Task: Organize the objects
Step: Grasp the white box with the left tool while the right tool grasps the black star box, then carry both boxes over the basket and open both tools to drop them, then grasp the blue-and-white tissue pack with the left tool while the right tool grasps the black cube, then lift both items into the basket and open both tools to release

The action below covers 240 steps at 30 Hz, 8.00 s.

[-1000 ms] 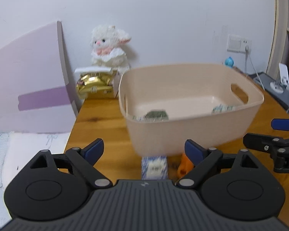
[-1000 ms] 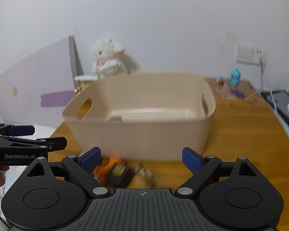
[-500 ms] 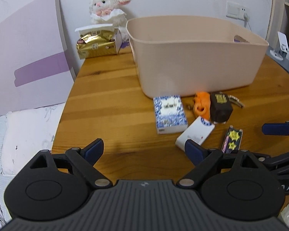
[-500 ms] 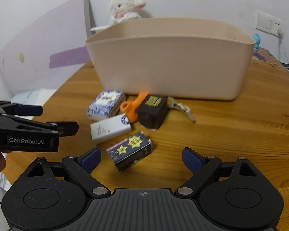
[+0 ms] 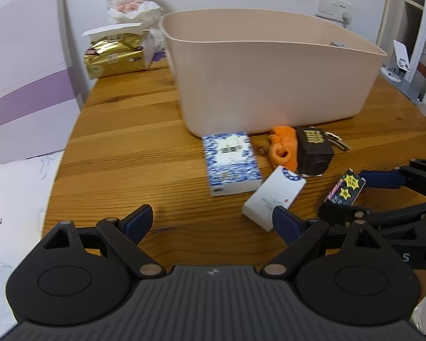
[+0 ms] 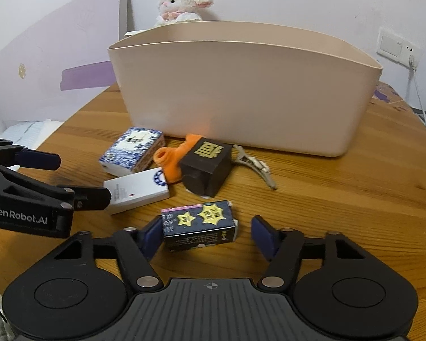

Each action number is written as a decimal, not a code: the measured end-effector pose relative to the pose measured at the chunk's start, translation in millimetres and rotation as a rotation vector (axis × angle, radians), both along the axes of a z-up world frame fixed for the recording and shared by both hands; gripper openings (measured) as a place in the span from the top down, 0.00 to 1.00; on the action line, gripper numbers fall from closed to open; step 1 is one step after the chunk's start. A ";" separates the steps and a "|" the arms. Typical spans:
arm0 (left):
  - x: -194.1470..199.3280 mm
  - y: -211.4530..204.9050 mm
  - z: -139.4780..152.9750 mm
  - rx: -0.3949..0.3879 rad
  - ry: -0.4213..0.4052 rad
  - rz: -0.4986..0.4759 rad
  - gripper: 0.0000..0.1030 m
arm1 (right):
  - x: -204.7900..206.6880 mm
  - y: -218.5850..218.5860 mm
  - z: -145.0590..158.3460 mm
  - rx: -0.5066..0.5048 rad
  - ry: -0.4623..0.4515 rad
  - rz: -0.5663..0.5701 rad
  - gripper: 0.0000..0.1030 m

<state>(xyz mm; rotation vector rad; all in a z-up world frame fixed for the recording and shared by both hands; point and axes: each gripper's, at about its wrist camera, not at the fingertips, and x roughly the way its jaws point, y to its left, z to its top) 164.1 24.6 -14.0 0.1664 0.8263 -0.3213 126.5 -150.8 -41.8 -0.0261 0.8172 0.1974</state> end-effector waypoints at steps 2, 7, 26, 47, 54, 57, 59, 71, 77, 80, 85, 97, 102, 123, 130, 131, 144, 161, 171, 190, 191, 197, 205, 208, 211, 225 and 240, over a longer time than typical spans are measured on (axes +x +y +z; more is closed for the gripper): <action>0.8 -6.0 -1.4 0.000 0.004 -0.020 0.11 | -1.8 -4.5 0.3 -0.002 0.000 -0.002 0.40; 2.9 -20.0 -4.5 0.001 0.009 -0.069 0.11 | -7.7 -13.9 -1.2 -0.020 -0.022 -0.003 0.47; 5.1 -45.4 -8.0 -0.038 0.024 -0.127 0.68 | -17.2 -35.2 0.0 0.018 -0.020 -0.037 0.55; -40.8 -35.5 38.8 -0.030 -0.102 -0.047 0.68 | -48.3 -60.3 46.3 0.053 -0.165 -0.046 0.56; -38.8 -31.1 76.5 0.004 -0.213 -0.013 0.68 | -38.9 -65.6 82.8 0.060 -0.266 -0.052 0.56; -32.5 -28.8 92.2 0.006 -0.250 0.000 0.68 | -30.5 -66.8 98.1 0.061 -0.306 -0.053 0.56; -26.3 -29.1 102.2 0.005 -0.272 0.005 0.68 | -23.9 -68.0 106.4 0.063 -0.328 -0.056 0.56; 35.8 -57.8 118.1 -0.005 -0.314 -0.013 0.68 | 36.8 -71.2 128.8 0.056 -0.390 -0.100 0.56; 82.9 -68.5 100.8 -0.005 -0.267 0.036 0.68 | 72.6 -68.8 121.4 0.028 -0.375 -0.122 0.56; 103.9 -73.4 86.8 0.006 -0.240 0.054 0.68 | 87.1 -64.9 115.8 0.011 -0.358 -0.133 0.56; 130.1 -81.5 64.0 0.022 -0.185 0.075 0.68 | 108.7 -58.9 103.5 -0.023 -0.309 -0.145 0.56; 133.0 -80.0 49.5 0.003 -0.145 0.072 0.56 | 111.9 -53.3 91.3 -0.029 -0.274 -0.142 0.38; 116.4 -77.8 62.2 -0.010 -0.178 0.090 0.20 | 96.4 -54.0 103.4 -0.008 -0.304 -0.153 0.31; 25.2 -32.5 74.7 0.016 -0.196 0.182 0.15 | 13.6 -51.4 106.6 0.030 -0.288 -0.117 0.14; 13.3 -22.6 45.8 0.047 -0.123 0.195 0.15 | 0.3 -33.7 74.5 0.013 -0.193 -0.066 0.13; 12.7 -21.7 41.8 0.054 -0.114 0.196 0.15 | -0.2 -31.3 70.1 0.012 -0.180 -0.060 0.13; 30.7 -6.1 -4.0 0.035 0.011 0.182 0.10 | 23.1 -4.3 21.9 -0.010 -0.041 -0.014 0.19; 62.1 -17.5 -21.8 -0.006 0.045 0.123 0.11 | 55.9 11.3 -2.3 -0.055 -0.009 -0.007 0.37; 56.2 -20.7 -13.4 -0.003 0.031 0.073 0.53 | 47.8 8.3 1.0 -0.046 -0.019 0.000 0.70; -15.4 -40.1 31.1 0.048 -0.088 0.084 0.54 | -27.6 -36.2 48.8 0.040 -0.125 -0.021 0.71; -19.8 -41.8 35.8 0.053 -0.103 0.083 0.54 | -30.1 -38.8 53.4 0.044 -0.137 -0.023 0.71; -40.6 -53.8 66.1 0.055 -0.192 0.072 0.54 | -47.6 -57.2 84.8 0.065 -0.228 -0.044 0.71; -50.2 -67.3 102.8 0.050 -0.300 0.071 0.54 | -51.2 -71.9 122.2 0.066 -0.347 -0.063 0.71; -47.1 -71.7 112.7 0.048 -0.328 0.071 0.54 | -45.6 -73.9 132.5 0.069 -0.377 -0.069 0.71; -40.4 -76.3 120.3 0.051 -0.348 0.070 0.54 | -37.1 -78.0 139.8 0.077 -0.402 -0.077 0.71; 41.1 -94.8 112.6 0.033 -0.305 0.088 0.54 | 41.1 -94.4 138.6 0.088 -0.403 -0.129 0.71; 127.0 -108.7 55.0 0.048 -0.136 0.148 0.54 | 116.5 -88.3 96.5 -0.005 -0.266 -0.136 0.71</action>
